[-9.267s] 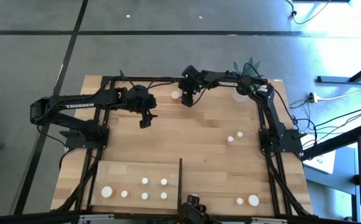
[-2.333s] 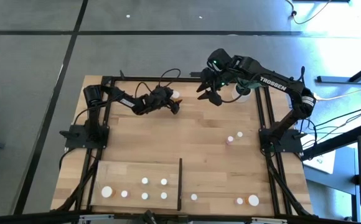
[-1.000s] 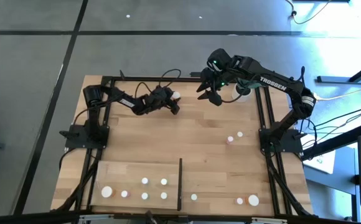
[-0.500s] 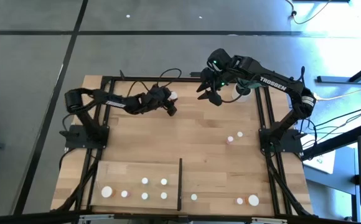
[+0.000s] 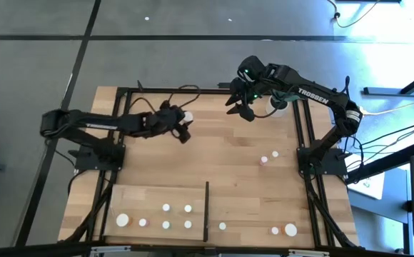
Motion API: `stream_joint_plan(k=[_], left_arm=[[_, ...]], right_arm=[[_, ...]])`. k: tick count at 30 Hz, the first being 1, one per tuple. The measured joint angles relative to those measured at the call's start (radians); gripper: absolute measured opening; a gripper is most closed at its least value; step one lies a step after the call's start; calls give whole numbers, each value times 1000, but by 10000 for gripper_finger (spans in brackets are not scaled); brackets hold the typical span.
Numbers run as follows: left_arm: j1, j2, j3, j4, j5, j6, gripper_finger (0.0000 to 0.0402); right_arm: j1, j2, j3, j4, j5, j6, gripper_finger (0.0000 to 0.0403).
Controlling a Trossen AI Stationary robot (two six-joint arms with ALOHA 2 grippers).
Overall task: Pick and place medicine bottles onto shelf by color
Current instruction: Put the top orange pill bottle on the shelf aligned with the other orange pill bottle
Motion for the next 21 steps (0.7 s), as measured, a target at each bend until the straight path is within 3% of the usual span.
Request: stream_joint_plan(k=[21], left_arm=[[-400, -350, 0, -489, -60, -276, 199]], right_arm=[[0, 0, 0, 5, 0, 0, 198]])
